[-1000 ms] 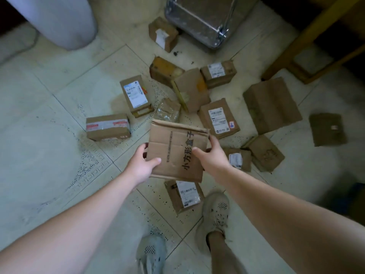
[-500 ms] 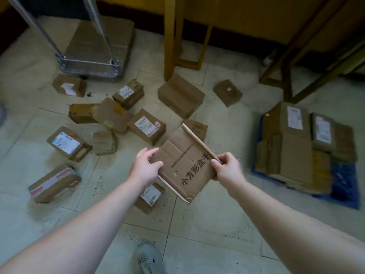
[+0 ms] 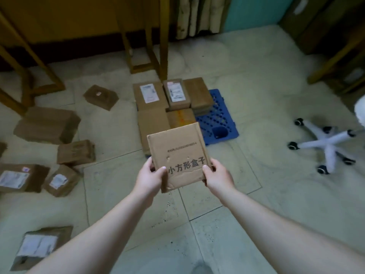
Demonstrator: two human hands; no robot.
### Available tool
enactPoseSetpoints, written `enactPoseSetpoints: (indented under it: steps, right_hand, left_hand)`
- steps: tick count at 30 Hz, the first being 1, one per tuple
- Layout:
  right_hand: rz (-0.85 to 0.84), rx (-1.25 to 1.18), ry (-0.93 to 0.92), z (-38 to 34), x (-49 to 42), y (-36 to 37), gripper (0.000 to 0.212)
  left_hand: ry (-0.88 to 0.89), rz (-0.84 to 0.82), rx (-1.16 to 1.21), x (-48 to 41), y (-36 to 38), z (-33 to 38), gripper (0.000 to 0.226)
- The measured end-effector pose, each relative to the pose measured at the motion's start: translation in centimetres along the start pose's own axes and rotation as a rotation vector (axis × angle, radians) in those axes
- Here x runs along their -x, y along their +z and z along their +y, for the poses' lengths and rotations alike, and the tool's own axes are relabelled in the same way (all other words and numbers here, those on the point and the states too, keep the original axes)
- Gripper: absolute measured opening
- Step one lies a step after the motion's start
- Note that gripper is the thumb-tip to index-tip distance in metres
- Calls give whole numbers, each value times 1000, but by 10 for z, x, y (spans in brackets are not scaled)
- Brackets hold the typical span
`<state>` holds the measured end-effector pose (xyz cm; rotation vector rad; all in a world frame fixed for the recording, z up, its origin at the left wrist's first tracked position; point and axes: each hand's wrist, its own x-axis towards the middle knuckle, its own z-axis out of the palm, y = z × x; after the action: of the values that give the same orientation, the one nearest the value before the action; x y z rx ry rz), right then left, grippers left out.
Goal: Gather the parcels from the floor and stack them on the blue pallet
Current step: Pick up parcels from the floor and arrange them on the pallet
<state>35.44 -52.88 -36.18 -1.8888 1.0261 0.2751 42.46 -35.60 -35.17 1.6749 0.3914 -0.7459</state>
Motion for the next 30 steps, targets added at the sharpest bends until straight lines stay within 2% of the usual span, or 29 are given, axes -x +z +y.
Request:
enactPoseSetpoints:
  steps: [6,9,12,17,23,27,30]
  right_hand:
    - [154,-240,159,71,-35,-151,18]
    - [170,-171,173,96,-49,-184,16]
    - [153,-65,158,106,-71,-199,12]
    - [136,-44,176,95,-121,-206,15]
    - [258,-94,185,59,-205,-220,19]
    - [250,-101,194,46,-254,-225,18]
    - [213,-68,199,52,-285,-226,15]
  left_hand:
    - [42,-136,-144,6,174,24,40]
    - [48,-170,-234,4,220,24,45]
    - [60,-174,-285,-11,244,30,46]
    - [54,-185,-320,-55,266,48,42]
    - [83,-231,-395,-121,290,83,60]
    - [94,-240,-467,-163,303,95,65]
    - [36,-231,-530,-188,316,93,69]
